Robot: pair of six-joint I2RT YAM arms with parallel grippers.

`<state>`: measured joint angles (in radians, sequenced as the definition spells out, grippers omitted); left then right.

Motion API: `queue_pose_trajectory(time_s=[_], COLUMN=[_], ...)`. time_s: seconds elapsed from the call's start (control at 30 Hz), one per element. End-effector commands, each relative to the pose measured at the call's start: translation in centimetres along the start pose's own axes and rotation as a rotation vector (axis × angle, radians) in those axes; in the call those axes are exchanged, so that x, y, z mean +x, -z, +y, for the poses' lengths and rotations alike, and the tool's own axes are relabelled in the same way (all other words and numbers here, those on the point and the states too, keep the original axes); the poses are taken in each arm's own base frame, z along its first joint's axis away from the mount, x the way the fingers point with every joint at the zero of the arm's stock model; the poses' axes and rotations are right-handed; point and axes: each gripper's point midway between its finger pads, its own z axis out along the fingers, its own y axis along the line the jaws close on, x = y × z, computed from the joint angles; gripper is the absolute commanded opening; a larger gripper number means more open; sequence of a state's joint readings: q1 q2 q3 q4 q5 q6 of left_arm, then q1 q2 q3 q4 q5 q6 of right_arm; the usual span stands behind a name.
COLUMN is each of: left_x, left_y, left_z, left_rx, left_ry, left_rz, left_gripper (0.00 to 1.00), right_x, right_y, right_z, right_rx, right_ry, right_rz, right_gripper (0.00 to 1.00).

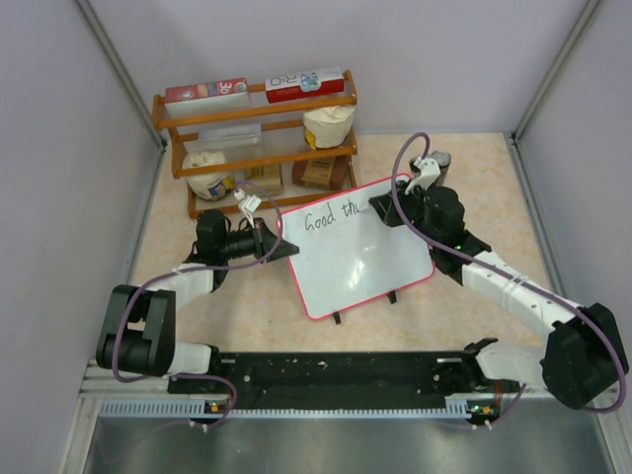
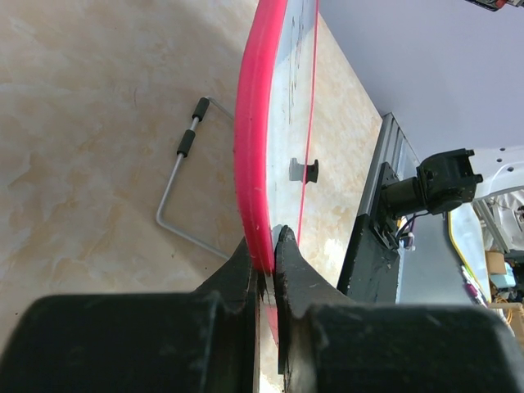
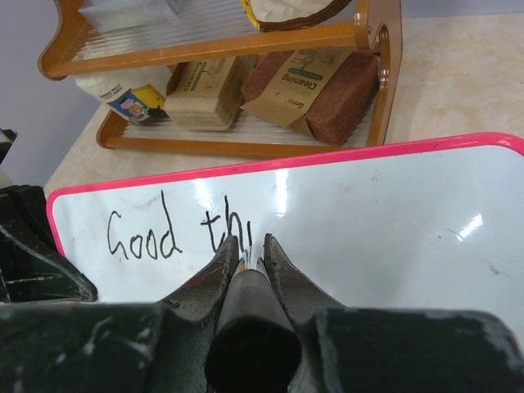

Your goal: Write a sentence on the whiteboard

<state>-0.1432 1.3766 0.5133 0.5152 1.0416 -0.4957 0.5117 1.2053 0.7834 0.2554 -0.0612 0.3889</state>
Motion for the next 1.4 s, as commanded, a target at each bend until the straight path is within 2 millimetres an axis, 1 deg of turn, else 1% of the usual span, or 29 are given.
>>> queue_pose_trajectory(time_s=[0.0,0.03,0.07,0.17,0.2,0.27,0.3,0.57,0.67,0.83,0.87,0.93,1.07,1.17,1.37], left_x=[4.3,4.3,4.3,4.3,4.3,4.3,4.3,4.3,4.3,4.3,4.3,4.3,4.3,4.3,4.3], left_y=[-0.2,-0.2,-0.2,-0.2,-0.2,-0.2,-0.2,-0.2,-0.2,-0.2,-0.2,-0.2,-0.2,-0.2,-0.2], left_z=[1.5,1.5,1.5,1.5,1.5,1.5,1.5,1.5,1.4,1.5,1.4,1.5,1.5,1.4,1.5], left_rx=[-0.021,-0.022,-0.02,-0.019,-0.018,-0.017,-0.017,-0.018,-0.017,-0.018,-0.017,-0.017,-0.017,-0.018,-0.018], left_ry=[-0.106,-0.107,-0.109,-0.107,-0.107,-0.108,-0.109,-0.11,-0.11,-0.11,-0.11,-0.109,-0.109,-0.111,-0.11], left_rz=[0.098,0.097,0.097,0.099,0.099,0.098,0.098,0.097,0.098,0.097,0.098,0.098,0.098,0.096,0.097], left_gripper=[0.0,0.0,0.0,0.0,0.0,0.0,0.0,0.0,0.0,0.0,0.0,0.0,0.0,0.0,0.0], right_x=[-4.2,-4.5,-5.3,-6.5,-6.3,-7.0,-6.7,-7.1,-6.5,-5.8,-5.3,-5.1,-3.8,-3.2,-2.7], right_y=[1.2,1.3,1.5,1.3,1.0,0.7,0.2,-1.0,-1.5,-1.5,-1.6,-1.6,-1.6,-1.7,-1.8], right_z=[1.1,1.3,1.4,1.6,1.6,2.0,1.8,2.0,1.7,1.5,1.3,1.1,0.7,0.4,0.0], right_rx=[-0.03,-0.037,-0.034,-0.032,-0.032,-0.042,-0.038,-0.045,-0.037,-0.038,-0.032,-0.029,-0.02,-0.011,0.0], right_ry=[-0.001,-0.003,-0.001,0.005,0.005,0.008,0.007,0.016,0.015,0.007,0.006,0.005,0.001,0.0,0.0], right_rz=[-0.127,-0.138,-0.161,-0.183,-0.177,-0.186,-0.174,-0.173,-0.155,-0.143,-0.133,-0.13,-0.106,-0.094,-0.082], right_gripper=[0.0,0.0,0.0,0.0,0.0,0.0,0.0,0.0,0.0,0.0,0.0,0.0,0.0,0.0,0.0])
